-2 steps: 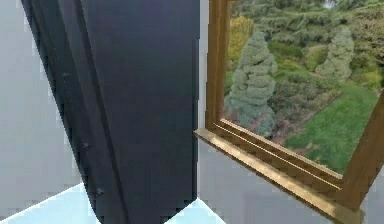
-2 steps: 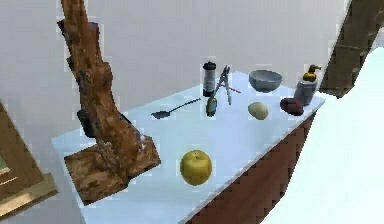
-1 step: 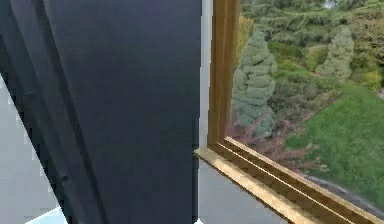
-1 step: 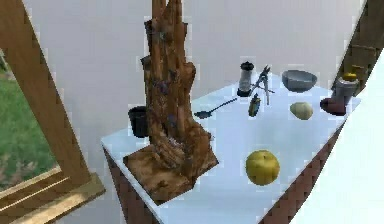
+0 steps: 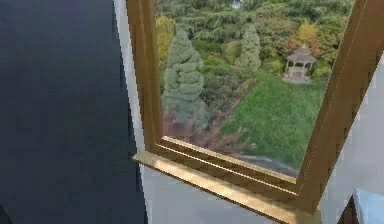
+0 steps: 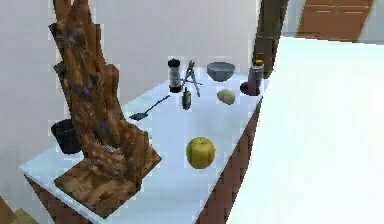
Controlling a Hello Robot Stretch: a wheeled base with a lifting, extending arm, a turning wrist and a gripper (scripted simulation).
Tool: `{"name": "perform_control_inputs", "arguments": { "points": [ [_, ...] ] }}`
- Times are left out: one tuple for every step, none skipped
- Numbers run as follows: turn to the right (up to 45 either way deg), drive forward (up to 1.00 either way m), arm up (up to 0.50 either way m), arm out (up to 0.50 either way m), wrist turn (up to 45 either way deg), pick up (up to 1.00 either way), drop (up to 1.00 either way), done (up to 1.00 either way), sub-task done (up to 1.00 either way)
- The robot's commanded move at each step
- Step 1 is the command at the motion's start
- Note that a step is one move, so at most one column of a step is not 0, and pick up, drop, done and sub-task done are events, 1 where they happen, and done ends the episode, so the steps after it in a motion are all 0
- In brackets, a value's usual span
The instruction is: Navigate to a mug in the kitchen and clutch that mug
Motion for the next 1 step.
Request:
{"name": "perform_control_inputs", "arguments": {
  "points": [
    [0.0, 0.15, 0.00, 0.00, 0.0, 0.00, 0.00, 0.00, 0.00]
  ]
}}
